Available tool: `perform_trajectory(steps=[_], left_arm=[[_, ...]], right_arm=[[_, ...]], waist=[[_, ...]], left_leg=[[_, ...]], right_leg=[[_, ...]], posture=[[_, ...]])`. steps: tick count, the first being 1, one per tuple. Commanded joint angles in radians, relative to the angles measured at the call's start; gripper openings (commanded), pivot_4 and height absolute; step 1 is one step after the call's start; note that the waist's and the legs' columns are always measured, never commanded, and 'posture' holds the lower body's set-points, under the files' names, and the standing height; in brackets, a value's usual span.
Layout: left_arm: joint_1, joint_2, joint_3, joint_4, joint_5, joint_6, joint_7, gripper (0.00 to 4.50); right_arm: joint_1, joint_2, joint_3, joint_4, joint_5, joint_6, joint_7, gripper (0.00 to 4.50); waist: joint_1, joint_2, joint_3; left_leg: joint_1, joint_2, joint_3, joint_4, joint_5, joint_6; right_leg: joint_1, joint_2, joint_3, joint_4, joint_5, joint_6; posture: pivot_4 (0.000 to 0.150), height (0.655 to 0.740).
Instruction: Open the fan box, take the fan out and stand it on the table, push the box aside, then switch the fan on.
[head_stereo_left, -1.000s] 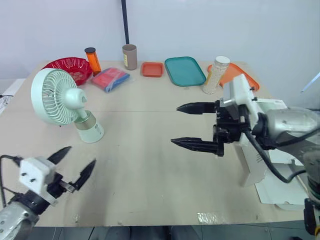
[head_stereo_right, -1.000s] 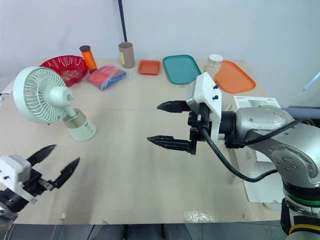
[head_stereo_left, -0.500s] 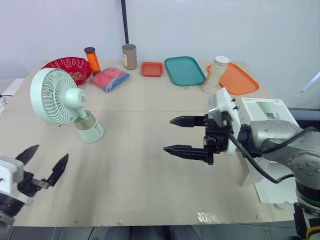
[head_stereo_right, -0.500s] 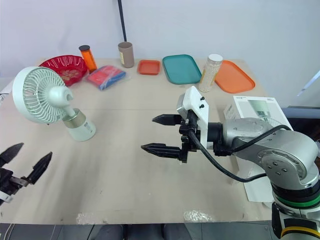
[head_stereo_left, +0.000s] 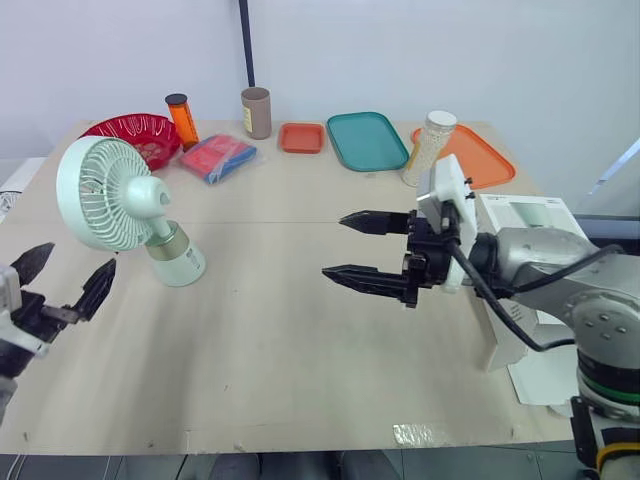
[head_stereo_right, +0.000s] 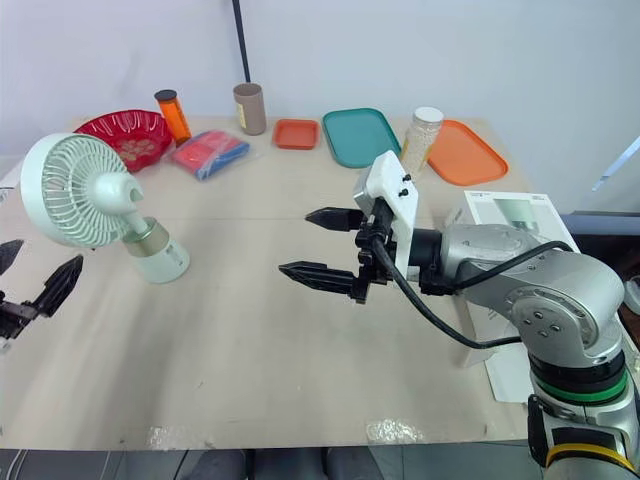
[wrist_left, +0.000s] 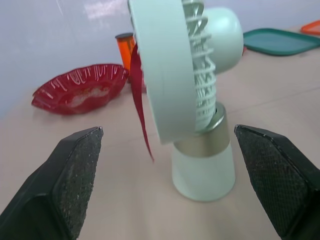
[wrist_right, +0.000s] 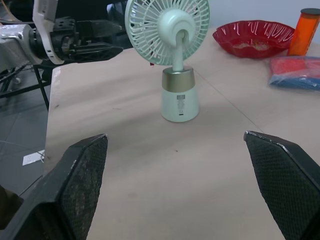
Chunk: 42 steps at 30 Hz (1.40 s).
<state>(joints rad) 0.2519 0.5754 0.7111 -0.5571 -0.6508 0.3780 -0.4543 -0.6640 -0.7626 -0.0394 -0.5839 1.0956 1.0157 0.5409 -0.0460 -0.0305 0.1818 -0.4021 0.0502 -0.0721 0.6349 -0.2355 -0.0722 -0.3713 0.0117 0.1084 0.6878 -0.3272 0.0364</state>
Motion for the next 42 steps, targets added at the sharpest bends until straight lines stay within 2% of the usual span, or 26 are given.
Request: perform_trajectory(steps=[1, 5, 15, 22, 23, 24, 27, 33, 37, 42], left_arm=[[-0.042, 0.006, 0.005, 0.006, -0.026, 0.028, 0.044, 4.50], [-0.107, -0.001, -0.063, -0.006, -0.043, 0.057, 0.066, 4.50], [-0.208, -0.022, -0.119, 0.044, -0.024, 0.064, 0.117, 4.50], [-0.216, -0.029, -0.128, 0.039, -0.004, 0.053, 0.134, 4.50], [-0.214, -0.027, -0.131, 0.040, 0.000, 0.049, 0.127, 3.87], [-0.215, -0.028, -0.130, 0.040, -0.002, 0.051, 0.128, 3.81], [-0.216, -0.028, -0.130, 0.040, 0.001, 0.055, 0.126, 3.16], [-0.230, -0.032, -0.131, 0.044, 0.000, 0.055, 0.130, 3.16], [-0.236, -0.033, -0.136, 0.048, 0.008, 0.052, 0.129, 2.08], [-0.232, -0.038, -0.143, 0.043, 0.016, 0.047, 0.130, 2.08]], right_arm=[[-0.028, 0.007, -0.029, -0.014, 0.025, 0.002, -0.021, 4.44], [-0.023, 0.013, -0.027, -0.027, 0.034, 0.005, -0.038, 4.44], [-0.006, 0.020, -0.033, -0.052, 0.050, 0.004, -0.081, 4.44], [0.004, 0.015, -0.036, -0.057, 0.064, 0.006, -0.105, 4.44], [0.007, 0.014, -0.035, -0.057, 0.064, 0.005, -0.105, 4.50], [0.009, 0.013, -0.033, -0.056, 0.059, 0.004, -0.104, 4.50], [0.010, 0.013, -0.032, -0.055, 0.061, 0.003, -0.108, 4.50], [0.013, 0.013, -0.029, -0.056, 0.059, 0.002, -0.110, 4.50], [0.012, 0.015, -0.028, -0.056, 0.059, 0.002, -0.113, 4.50], [0.021, 0.014, -0.034, -0.060, 0.066, 0.005, -0.123, 4.50]], waist=[[0.000, 0.000, 0.000], [0.000, 0.000, 0.000], [0.000, 0.000, 0.000], [0.000, 0.000, 0.000], [0.000, 0.000, 0.000], [0.001, 0.000, 0.000], [0.000, 0.000, 0.000], [0.001, 0.000, 0.000], [0.001, 0.000, 0.000], [0.001, 0.000, 0.000]], left_leg=[[0.000, 0.000, 0.000, 0.000, 0.000, 0.000], [-0.001, 0.000, -0.001, 0.000, 0.000, 0.000], [-0.001, 0.000, -0.001, 0.000, 0.000, 0.000], [-0.001, 0.000, -0.001, 0.000, 0.000, 0.000], [-0.001, 0.000, -0.001, 0.000, 0.000, 0.000], [-0.001, 0.000, -0.001, 0.000, 0.000, 0.000], [-0.001, 0.000, -0.001, 0.000, 0.000, 0.000], [-0.001, 0.000, -0.001, 0.000, 0.000, 0.000], [-0.001, 0.000, -0.001, 0.000, 0.000, 0.000], [-0.001, 0.000, -0.001, 0.000, 0.000, 0.000]], right_leg=[[0.000, 0.000, 0.000, 0.000, 0.000, 0.000], [0.000, 0.000, -0.001, 0.000, 0.000, 0.000], [0.000, 0.000, -0.001, 0.000, 0.001, 0.000], [-0.001, 0.000, -0.001, 0.000, 0.001, -0.001], [-0.001, 0.000, -0.001, 0.000, 0.001, -0.001], [-0.001, 0.000, -0.001, 0.000, 0.001, -0.001], [-0.001, 0.000, -0.001, 0.000, 0.001, -0.001], [-0.001, 0.000, -0.001, 0.000, 0.001, -0.001], [-0.001, 0.000, -0.001, 0.000, 0.001, 0.000], [-0.001, 0.000, -0.001, 0.000, 0.001, 0.000]], posture=[[0.150, 0.7400], [0.150, 0.7400], [0.150, 0.7400], [0.150, 0.7400], [0.150, 0.7400], [0.150, 0.7400], [0.150, 0.7400], [0.150, 0.7400], [0.150, 0.7400], [0.150, 0.7400]])
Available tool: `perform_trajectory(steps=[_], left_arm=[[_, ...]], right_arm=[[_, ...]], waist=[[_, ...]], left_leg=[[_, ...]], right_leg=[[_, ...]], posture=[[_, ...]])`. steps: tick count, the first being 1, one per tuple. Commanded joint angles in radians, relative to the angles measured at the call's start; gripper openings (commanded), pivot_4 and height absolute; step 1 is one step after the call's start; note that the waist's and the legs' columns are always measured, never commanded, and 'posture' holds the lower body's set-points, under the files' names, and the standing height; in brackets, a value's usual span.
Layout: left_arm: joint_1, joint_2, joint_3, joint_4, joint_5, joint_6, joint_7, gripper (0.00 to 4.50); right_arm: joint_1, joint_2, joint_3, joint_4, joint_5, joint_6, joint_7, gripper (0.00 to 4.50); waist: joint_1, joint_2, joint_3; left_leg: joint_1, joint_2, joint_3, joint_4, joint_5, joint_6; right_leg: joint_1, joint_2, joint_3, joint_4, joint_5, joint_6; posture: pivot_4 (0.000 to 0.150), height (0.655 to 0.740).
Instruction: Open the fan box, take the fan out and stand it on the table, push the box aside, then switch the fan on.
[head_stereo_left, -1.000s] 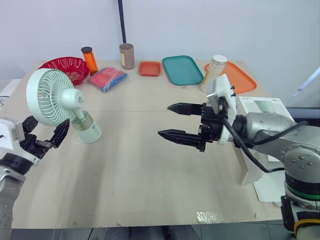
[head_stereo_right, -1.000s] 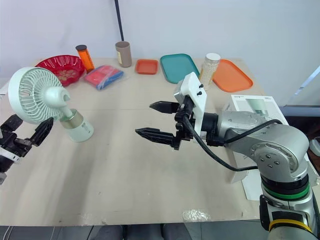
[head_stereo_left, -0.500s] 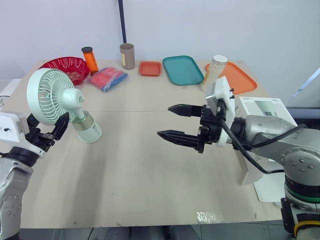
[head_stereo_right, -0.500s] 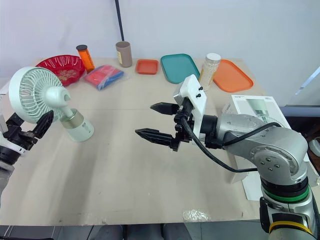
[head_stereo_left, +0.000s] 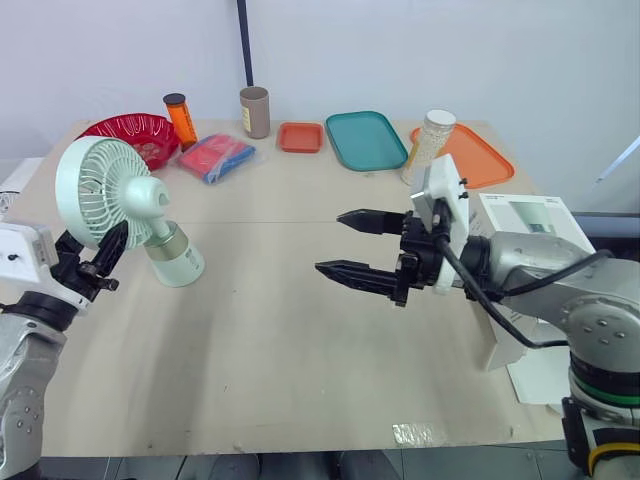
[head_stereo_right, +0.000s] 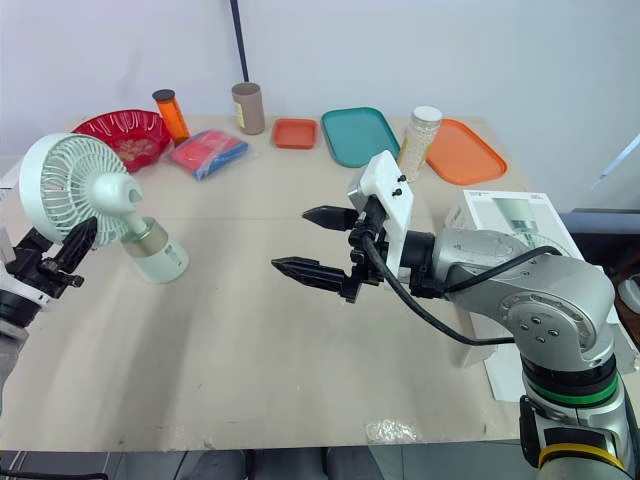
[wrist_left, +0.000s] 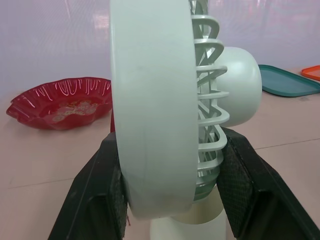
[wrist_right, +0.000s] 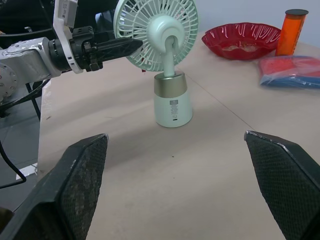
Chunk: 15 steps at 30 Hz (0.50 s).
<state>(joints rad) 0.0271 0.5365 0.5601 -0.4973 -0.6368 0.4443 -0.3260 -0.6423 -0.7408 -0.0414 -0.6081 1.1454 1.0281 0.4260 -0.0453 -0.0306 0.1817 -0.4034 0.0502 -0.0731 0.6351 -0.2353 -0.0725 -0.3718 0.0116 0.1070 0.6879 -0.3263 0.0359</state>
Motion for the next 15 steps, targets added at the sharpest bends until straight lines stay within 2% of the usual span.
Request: perform_trajectory(steps=[1, 11, 15], left_arm=[[-0.005, 0.000, 0.007, -0.018, 0.003, -0.020, 0.001, 2.08], [-0.059, -0.008, 0.001, -0.049, -0.013, 0.008, 0.067, 1.90], [-0.180, 0.002, -0.055, -0.124, -0.057, 0.085, 0.147, 1.90]], right_arm=[[0.000, -0.008, -0.032, -0.036, 0.017, -0.008, -0.008, 4.50], [-0.004, -0.005, -0.026, -0.033, 0.012, -0.009, -0.009, 4.50], [-0.005, -0.003, -0.028, -0.033, 0.026, -0.003, -0.022, 4.50]], waist=[[0.000, 0.000, 0.000], [0.000, 0.000, 0.000], [0.001, -0.001, 0.000]], left_leg=[[0.000, 0.000, 0.000, 0.000, 0.000, 0.000], [0.000, 0.000, 0.000, 0.000, 0.000, 0.000], [-0.003, 0.000, -0.003, 0.001, 0.000, 0.000]], right_leg=[[0.000, 0.000, 0.000, 0.000, 0.000, 0.000], [0.000, 0.000, 0.000, 0.000, 0.000, 0.000], [0.000, 0.000, -0.002, 0.000, 0.000, 0.000]], posture=[[0.150, 0.7400], [0.150, 0.7400], [0.150, 0.7400]])
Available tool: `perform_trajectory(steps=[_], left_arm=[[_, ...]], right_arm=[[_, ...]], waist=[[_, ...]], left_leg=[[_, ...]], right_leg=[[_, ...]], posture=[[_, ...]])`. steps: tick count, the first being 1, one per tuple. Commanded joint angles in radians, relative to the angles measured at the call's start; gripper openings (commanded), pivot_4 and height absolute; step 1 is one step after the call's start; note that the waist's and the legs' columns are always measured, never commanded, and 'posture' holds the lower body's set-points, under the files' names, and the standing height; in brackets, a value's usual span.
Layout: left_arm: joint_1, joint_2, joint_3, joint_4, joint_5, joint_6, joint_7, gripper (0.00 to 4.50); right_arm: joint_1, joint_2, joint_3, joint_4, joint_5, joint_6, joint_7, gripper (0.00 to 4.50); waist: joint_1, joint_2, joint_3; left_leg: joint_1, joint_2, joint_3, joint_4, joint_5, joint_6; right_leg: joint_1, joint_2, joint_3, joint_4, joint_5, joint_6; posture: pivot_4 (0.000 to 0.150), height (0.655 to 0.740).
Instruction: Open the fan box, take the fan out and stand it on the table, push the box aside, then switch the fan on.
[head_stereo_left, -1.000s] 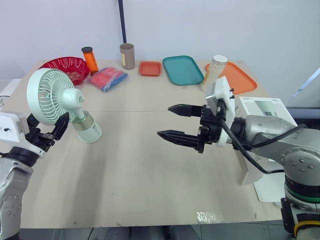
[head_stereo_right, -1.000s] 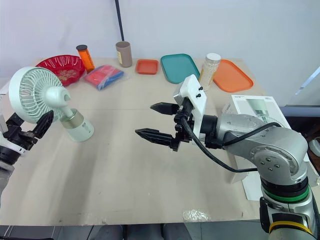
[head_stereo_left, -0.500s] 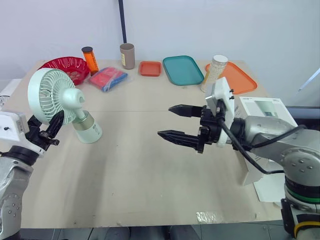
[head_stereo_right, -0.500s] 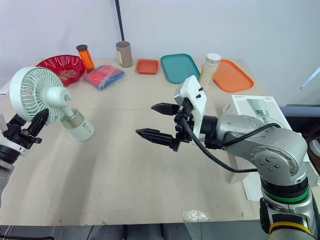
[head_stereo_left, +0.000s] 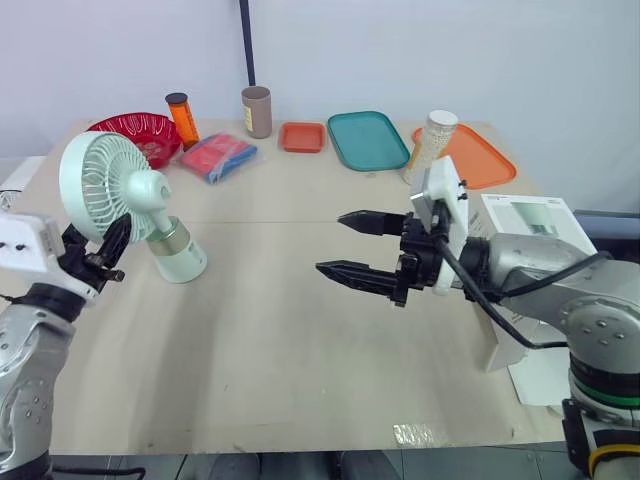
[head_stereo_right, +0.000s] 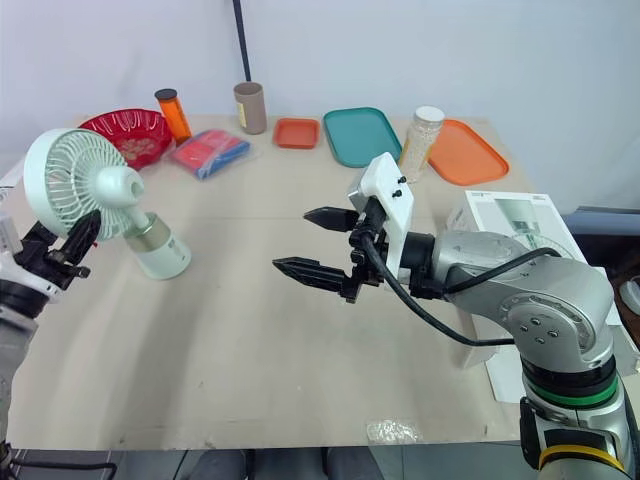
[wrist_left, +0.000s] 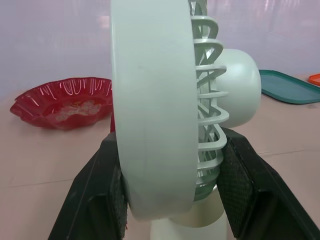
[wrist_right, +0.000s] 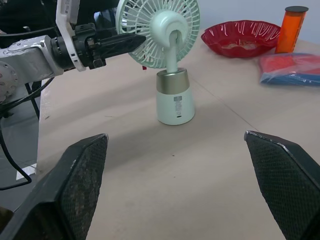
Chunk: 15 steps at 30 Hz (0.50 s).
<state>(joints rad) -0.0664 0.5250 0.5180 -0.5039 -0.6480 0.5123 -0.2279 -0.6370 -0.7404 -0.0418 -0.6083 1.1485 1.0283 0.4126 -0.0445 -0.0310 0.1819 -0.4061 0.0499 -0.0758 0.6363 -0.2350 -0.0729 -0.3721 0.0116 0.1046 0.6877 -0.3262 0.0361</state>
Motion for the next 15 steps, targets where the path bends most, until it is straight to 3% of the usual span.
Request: perform_trajectory(steps=[1, 9, 15], left_arm=[[-0.101, 0.011, -0.025, -0.127, -0.047, 0.026, 0.059, 1.90], [-0.147, -0.029, -0.110, -0.231, -0.063, 0.107, 0.177, 1.90], [-0.151, -0.028, -0.180, -0.295, -0.067, 0.182, 0.225, 1.90]], right_arm=[[-0.010, -0.002, -0.027, -0.033, 0.024, -0.002, -0.015, 4.50], [-0.010, 0.001, -0.024, -0.038, 0.029, 0.009, -0.064, 4.50], [-0.045, 0.005, 0.037, -0.035, -0.074, 0.000, -0.085, 4.50]], waist=[[0.001, -0.001, 0.000], [-0.002, 0.000, 0.000], [0.000, 0.000, 0.000]], left_leg=[[-0.001, 0.000, -0.001, 0.000, 0.000, 0.000], [-0.001, 0.000, -0.003, 0.001, 0.000, 0.000], [-0.002, -0.001, -0.003, 0.001, 0.001, -0.002]], right_leg=[[0.000, 0.000, -0.001, 0.000, 0.000, 0.000], [0.000, 0.000, -0.002, 0.000, 0.001, -0.001], [0.000, 0.000, -0.003, 0.000, 0.001, 0.000]], posture=[[0.150, 0.7400], [0.150, 0.7400], [0.150, 0.7400]])
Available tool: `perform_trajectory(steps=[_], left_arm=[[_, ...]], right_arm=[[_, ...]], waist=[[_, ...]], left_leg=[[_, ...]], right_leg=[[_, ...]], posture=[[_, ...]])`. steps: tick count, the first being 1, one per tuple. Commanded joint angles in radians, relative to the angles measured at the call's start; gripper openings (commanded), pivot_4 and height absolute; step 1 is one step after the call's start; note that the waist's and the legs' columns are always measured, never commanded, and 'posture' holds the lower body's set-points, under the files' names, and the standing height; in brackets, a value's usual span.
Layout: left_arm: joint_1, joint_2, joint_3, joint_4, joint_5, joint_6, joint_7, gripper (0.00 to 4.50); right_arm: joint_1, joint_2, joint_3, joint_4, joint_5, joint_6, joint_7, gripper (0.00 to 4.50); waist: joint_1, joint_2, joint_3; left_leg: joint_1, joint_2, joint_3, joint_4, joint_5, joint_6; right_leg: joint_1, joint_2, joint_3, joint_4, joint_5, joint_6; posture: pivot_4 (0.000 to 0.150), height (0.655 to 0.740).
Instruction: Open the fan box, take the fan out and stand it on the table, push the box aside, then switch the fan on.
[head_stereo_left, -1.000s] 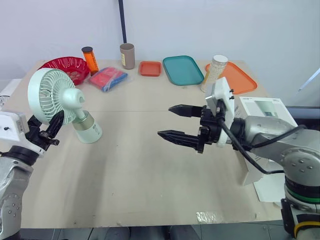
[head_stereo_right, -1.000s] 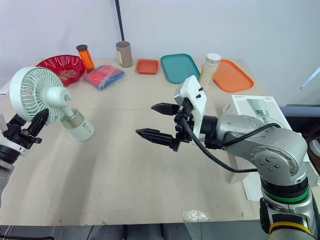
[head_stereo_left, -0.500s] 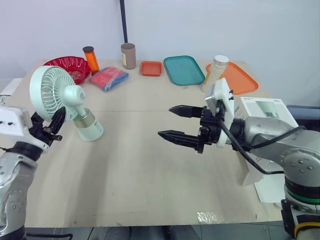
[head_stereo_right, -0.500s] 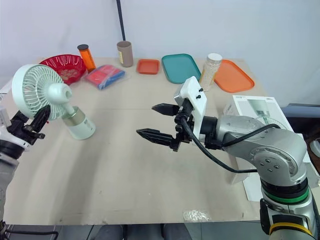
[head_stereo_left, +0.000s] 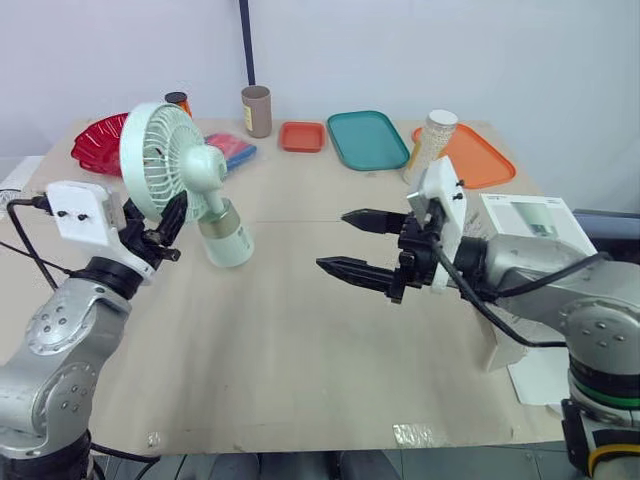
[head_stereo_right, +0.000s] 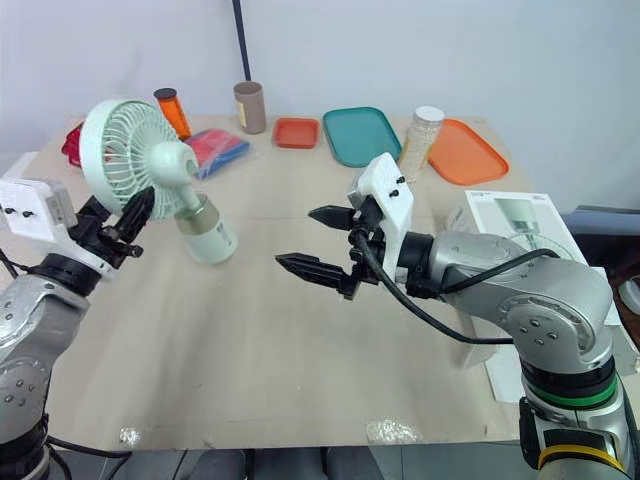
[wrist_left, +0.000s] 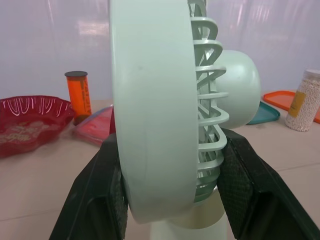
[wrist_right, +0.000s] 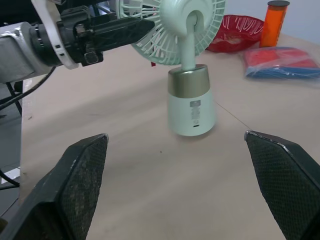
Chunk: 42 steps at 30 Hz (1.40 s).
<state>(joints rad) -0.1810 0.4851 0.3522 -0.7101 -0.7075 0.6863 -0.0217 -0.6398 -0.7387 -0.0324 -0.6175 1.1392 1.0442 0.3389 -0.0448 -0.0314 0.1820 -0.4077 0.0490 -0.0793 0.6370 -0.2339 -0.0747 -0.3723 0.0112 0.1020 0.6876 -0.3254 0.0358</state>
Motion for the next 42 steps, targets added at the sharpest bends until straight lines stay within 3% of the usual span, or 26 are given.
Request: perform_trajectory(steps=[1, 11, 27, 31, 42], left_arm=[[-0.048, 0.010, -0.020, -0.087, -0.009, 0.015, 0.024, 1.90], [-0.122, -0.028, -0.065, -0.100, -0.029, 0.077, 0.089, 1.90], [-0.150, -0.003, -0.048, -0.088, -0.091, 0.121, 0.064, 1.90], [-0.164, -0.001, -0.059, -0.077, -0.098, 0.120, 0.062, 1.90], [-0.162, -0.001, -0.059, -0.083, -0.110, 0.126, 0.058, 1.90]], right_arm=[[-0.050, 0.013, 0.039, -0.020, -0.079, -0.018, -0.017, 4.50], [-0.108, 0.135, 0.138, 0.038, -0.241, -0.023, -0.043, 4.50], [-0.228, 0.359, 0.296, 0.320, -0.553, -0.164, 0.065, 4.50], [-0.242, 0.404, 0.311, 0.392, -0.618, -0.202, 0.087, 3.25], [-0.266, 0.502, 0.299, 0.508, -0.732, -0.252, 0.114, 3.25]], waist=[[0.000, 0.000, 0.000], [0.000, 0.000, 0.000], [-0.001, 0.000, 0.000], [-0.001, 0.000, 0.000], [-0.001, 0.000, 0.000]], left_leg=[[0.000, 0.000, 0.000, 0.000, 0.000, 0.000], [0.000, 0.000, -0.001, -0.001, 0.001, -0.002], [0.000, -0.001, -0.002, -0.001, 0.002, -0.004], [0.000, -0.001, -0.002, -0.001, 0.002, -0.004], [0.000, -0.001, -0.002, -0.001, 0.002, -0.004]], right_leg=[[0.000, 0.000, 0.000, 0.000, 0.000, 0.000], [0.000, 0.000, -0.001, 0.000, 0.000, 0.000], [-0.001, -0.001, -0.002, 0.001, 0.000, 0.000], [-0.001, -0.001, -0.002, 0.001, 0.000, 0.000], [-0.001, -0.001, -0.003, 0.002, 0.000, 0.000]], posture=[[0.150, 0.7400], [0.150, 0.7400], [0.150, 0.7400], [0.150, 0.7400], [0.150, 0.7400]])
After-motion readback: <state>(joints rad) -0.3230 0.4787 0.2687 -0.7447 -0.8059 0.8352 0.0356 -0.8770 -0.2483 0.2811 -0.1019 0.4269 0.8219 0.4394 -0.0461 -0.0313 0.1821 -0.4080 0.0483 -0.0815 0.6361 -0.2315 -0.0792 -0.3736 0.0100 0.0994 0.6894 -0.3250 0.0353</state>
